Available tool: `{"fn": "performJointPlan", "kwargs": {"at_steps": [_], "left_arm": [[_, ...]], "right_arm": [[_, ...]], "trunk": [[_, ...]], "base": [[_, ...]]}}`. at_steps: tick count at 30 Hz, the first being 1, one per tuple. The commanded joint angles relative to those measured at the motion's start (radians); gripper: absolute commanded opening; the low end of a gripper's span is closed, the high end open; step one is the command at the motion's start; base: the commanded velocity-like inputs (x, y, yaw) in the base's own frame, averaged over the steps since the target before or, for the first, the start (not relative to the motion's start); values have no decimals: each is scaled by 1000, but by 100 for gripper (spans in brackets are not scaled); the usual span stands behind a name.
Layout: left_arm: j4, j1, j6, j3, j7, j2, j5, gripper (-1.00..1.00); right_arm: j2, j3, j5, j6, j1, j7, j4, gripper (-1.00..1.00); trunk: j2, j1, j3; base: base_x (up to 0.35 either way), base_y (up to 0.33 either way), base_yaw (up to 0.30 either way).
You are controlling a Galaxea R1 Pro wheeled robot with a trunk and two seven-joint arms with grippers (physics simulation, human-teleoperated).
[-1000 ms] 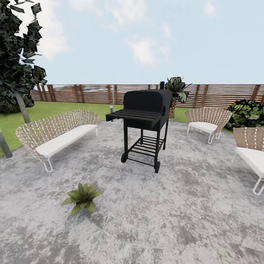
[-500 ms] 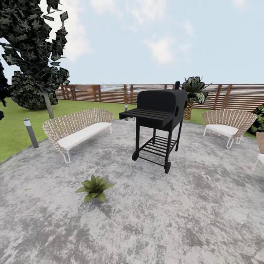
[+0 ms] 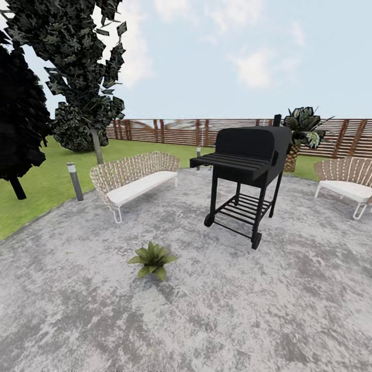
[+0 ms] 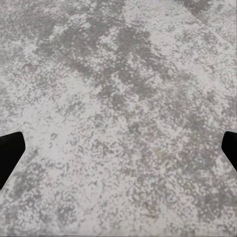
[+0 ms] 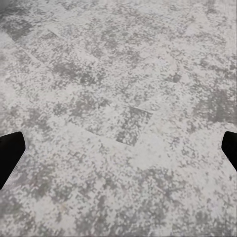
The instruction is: Pick up the pesticide atomizer in the garden and spray insectifuge to fully cover both potted plants in the garden.
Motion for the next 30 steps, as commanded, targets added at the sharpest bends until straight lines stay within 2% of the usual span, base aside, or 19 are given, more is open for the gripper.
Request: {"fn": "performJointPlan", "kwargs": {"at_steps": [1, 30], "left_arm": [[1, -1, -3, 2, 0, 0, 0, 100], [1, -1, -5, 2, 0, 0, 1, 100]], "right_arm": [[0, 0, 1, -3, 0, -1, 0, 100], [0, 0, 0, -3, 0, -1, 0, 100]], "trunk": [[-1, 0, -1], [-1, 0, -1]], "base": [[0, 0, 273], [-1, 0, 273]]}}
